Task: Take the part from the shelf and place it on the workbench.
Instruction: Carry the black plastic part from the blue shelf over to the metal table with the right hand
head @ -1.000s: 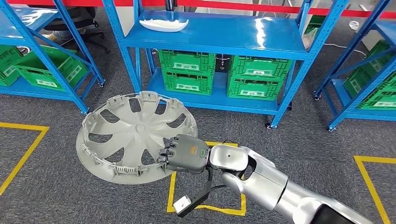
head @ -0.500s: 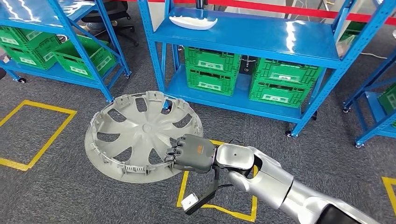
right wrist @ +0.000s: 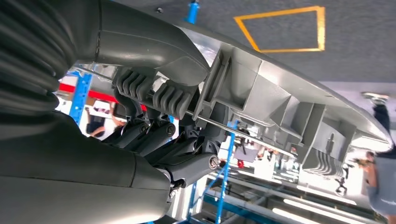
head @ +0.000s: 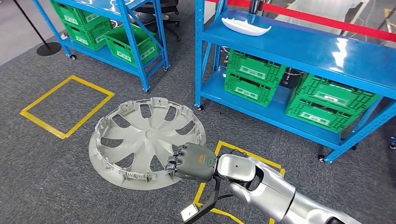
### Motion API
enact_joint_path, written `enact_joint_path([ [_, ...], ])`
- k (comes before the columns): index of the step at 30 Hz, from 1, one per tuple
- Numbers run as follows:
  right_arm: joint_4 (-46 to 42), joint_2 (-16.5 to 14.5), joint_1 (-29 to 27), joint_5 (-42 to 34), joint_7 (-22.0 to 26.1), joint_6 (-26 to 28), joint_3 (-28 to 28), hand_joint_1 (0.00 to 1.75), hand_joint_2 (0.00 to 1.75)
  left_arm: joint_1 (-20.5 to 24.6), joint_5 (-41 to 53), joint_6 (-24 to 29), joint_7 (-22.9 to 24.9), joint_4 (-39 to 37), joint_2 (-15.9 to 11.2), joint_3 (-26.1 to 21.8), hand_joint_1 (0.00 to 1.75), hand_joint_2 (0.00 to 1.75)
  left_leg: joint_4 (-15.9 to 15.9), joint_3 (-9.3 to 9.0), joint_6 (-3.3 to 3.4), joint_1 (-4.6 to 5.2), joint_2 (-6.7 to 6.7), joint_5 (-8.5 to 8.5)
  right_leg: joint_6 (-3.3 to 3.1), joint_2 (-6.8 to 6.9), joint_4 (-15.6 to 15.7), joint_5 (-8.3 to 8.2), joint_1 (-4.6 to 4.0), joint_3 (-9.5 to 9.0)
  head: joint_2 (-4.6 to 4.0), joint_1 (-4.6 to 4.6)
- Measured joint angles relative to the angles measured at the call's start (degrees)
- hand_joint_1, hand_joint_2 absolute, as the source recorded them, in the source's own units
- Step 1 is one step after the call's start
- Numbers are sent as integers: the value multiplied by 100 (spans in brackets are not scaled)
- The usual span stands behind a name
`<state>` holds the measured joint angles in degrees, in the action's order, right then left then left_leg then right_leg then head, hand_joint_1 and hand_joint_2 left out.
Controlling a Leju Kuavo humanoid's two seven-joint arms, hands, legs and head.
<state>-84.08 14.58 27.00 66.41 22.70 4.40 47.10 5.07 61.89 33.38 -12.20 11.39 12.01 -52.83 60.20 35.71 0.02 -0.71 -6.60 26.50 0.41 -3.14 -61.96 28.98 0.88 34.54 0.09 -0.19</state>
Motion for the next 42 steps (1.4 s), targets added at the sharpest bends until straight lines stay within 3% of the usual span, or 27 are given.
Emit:
enact_joint_path([
  [2,-29,-3,4,-4,21,-4,-4,175,175,-15,14,9,22,-1,-9,0,0,175,-12,41,-84,-10,-120,-23,-11,-64,166,-5,-14,-63,0,1],
  [4,-79,-15,6,-2,18,-7,-6,175,175,-55,46,16,75,-2,-24,1,0,175,-40,66,-161,-24,-177,-45,-61,50,201,-33,-7,-79,0,1],
  [6,-149,-27,-8,7,-8,-14,-8,175,175,-82,69,19,121,-3,-37,1,0,175,159,168,-213,4,89,82,-137,188,259,-61,17,-117,0,-32],
  [8,-200,-24,-48,21,-36,-21,-11,175,175,-86,78,21,138,-4,-38,1,0,175,781,456,-254,17,470,419,-186,339,278,-59,10,-137,0,-66],
  [10,-227,-18,-106,42,-71,-46,-12,175,175,-91,112,16,178,-4,-38,2,0,175,1435,763,-296,-1,602,670,-199,503,275,-46,0,-140,0,-68],
  [11,-249,-19,-131,56,-99,-81,-12,175,175,-96,151,-5,242,-5,-40,4,0,175,1521,794,-308,-11,627,653,-198,585,273,-39,-1,-145,0,-68],
  [12,-275,-21,-146,68,-134,-128,-11,175,175,-100,199,-39,331,-6,-45,8,0,175,1357,696,-315,-20,653,528,-190,658,272,-30,-1,-154,0,-68],
  [13,-307,-23,-153,78,-172,-184,-10,175,175,-102,246,-82,433,-7,-51,17,0,175,991,490,-315,-26,721,339,-175,728,271,-16,-1,-171,0,-69],
  [15,-344,-25,-140,70,-208,-278,-10,175,175,-97,303,-157,600,-7,-55,41,0,175,226,78,-270,-2,982,85,-122,846,263,19,-33,-205,0,-66],
  [17,-341,-31,-61,15,-158,-336,-4,175,175,-96,284,-180,650,-7,-51,54,0,175,-62,-51,-183,34,1088,40,-63,941,263,39,-76,-222,0,-47],
  [19,-294,-65,78,-62,-67,-357,20,175,175,-106,224,-174,558,-5,-57,53,0,175,-75,-29,-95,35,946,10,-1,1021,271,48,-73,-231,0,-33],
  [21,-201,-130,239,-121,16,-341,63,175,175,-100,169,-163,400,-3,-67,52,0,175,-110,-31,-13,20,813,-31,53,841,92,187,-39,-172,0,-25],
  [23,-84,-195,376,-156,66,-311,114,175,175,-68,128,-157,261,-1,-76,52,0,175,-126,-34,40,9,661,-57,72,497,-546,535,-16,103,0,-8],
  [25,30,-259,464,-166,80,-298,165,175,175,-44,110,-152,151,0,-82,52,0,175,-120,-31,55,13,491,-62,72,350,-1267,804,-19,457,0,0],
  [26,77,-293,504,-166,81,-299,192,175,175,-44,111,-148,109,0,-85,52,0,175,-113,-31,55,16,402,-63,65,333,-1387,782,-22,534,0,1],
  [27,116,-326,547,-166,81,-300,222,175,175,-44,114,-144,75,0,-89,52,0,175,-104,-31,52,16,311,-63,54,320,-1271,645,-22,502,0,1],
  [28,146,-354,591,-167,81,-301,251,175,175,-43,119,-140,50,0,-92,52,0,175,-91,-33,47,16,222,-63,39,280,-949,428,-17,368,0,1],
  [30,194,-395,658,-168,90,-303,299,175,175,-34,128,-137,26,0,-93,52,0,175,-57,-16,7,13,56,-61,9,61,-171,82,0,26,0,0],
  [32,230,-422,695,-169,101,-303,333,175,175,-30,131,-130,19,0,-95,52,0,175,-52,26,-74,4,-76,-79,-14,-72,166,4,-9,-113,0,0],
  [34,252,-466,738,-177,106,-303,364,175,175,-45,131,-112,16,-1,-101,52,0,175,-84,65,-166,-13,-171,-114,-67,26,197,-18,-26,-113,0,2],
  [35,261,-492,769,-190,110,-309,382,175,175,-57,126,-98,11,-2,-104,52,0,175,-68,85,-198,-10,-112,-106,-108,86,223,-36,-22,-124,0,-3],
  [36,270,-518,808,-213,118,-319,399,175,175,-63,115,-78,4,-2,-108,52,0,175,31,139,-224,0,30,-44,-152,151,250,-54,-12,-137,0,-22],
  [38,287,-545,881,-270,135,-363,429,175,175,-53,84,-37,-9,-3,-111,52,0,175,577,396,-260,15,418,252,-211,294,281,-68,-13,-155,0,-59],
  [39,293,-550,908,-291,141,-389,442,175,175,-45,73,-17,-7,-3,-111,52,0,175,975,586,-280,10,537,436,-227,374,281,-65,-23,-156,0,-73],
  [41,304,-569,949,-304,146,-433,478,175,175,-44,67,7,29,-7,-112,52,0,175,1504,838,-305,-4,613,596,-236,539,277,-54,-37,-159,0,-73],
  [42,309,-587,972,-305,144,-453,503,175,175,-50,73,12,68,-8,-114,52,0,175,1457,807,-309,-8,631,515,-233,614,275,-45,-40,-165,0,-74],
])
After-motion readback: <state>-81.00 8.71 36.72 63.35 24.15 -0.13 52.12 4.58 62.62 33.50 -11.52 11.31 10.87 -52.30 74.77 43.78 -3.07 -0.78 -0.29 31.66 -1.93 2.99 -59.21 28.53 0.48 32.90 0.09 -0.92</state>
